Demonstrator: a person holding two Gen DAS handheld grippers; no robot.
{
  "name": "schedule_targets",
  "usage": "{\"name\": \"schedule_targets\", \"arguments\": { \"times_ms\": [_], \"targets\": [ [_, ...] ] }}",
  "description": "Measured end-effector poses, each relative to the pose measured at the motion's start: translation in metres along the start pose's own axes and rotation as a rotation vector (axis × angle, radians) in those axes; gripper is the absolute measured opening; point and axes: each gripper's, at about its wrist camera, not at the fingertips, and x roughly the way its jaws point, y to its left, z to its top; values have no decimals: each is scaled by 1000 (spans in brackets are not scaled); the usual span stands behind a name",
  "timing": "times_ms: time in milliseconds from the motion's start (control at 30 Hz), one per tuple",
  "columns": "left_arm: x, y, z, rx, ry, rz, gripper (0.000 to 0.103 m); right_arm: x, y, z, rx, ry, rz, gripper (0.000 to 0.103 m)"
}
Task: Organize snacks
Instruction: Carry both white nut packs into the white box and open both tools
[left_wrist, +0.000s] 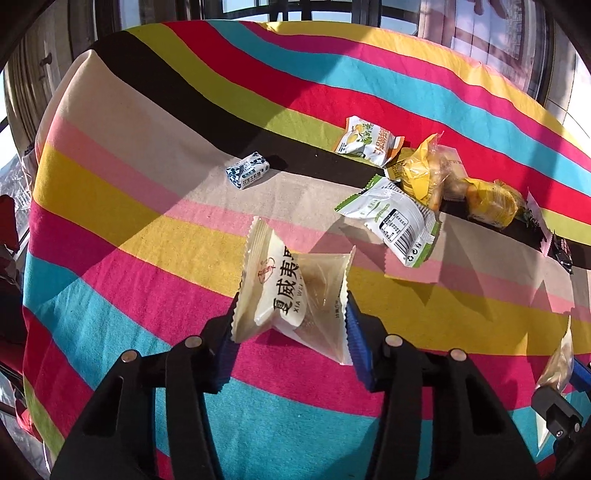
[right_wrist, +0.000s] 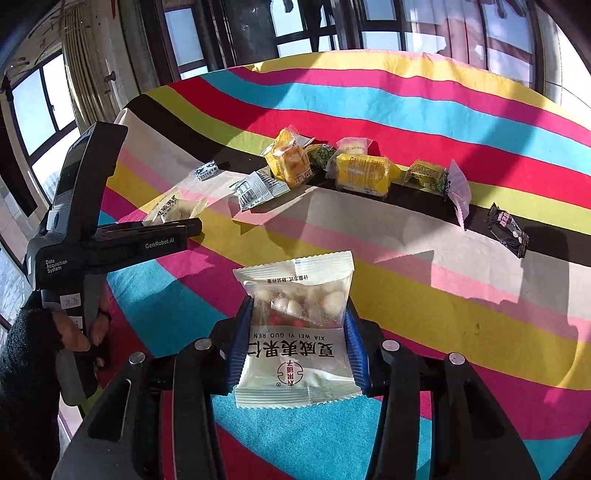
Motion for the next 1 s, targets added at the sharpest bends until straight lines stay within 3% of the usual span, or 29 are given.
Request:
{"name": "schedule_targets", "arguments": {
  "times_ms": [100, 267, 500, 833, 1000],
  "targets": [
    [-7, 18, -5, -84, -20, -114, 39, -3, -1, -1, 2, -12, 10, 46],
    [-26, 53, -27, -217, -49, -215, 38, -1, 1, -1, -5, -1, 16, 46],
    [-59, 83, -54, -216, -142, -353, 38, 3, 0, 0, -1, 19, -3, 46],
    [-78, 110, -81, -230, -174, -405, 38, 8, 9, -1, -22, 65, -28, 46],
    [-101, 134, -106, -221, -207, -373, 39, 2, 31, -8, -50, 74, -11, 46]
  ]
}}
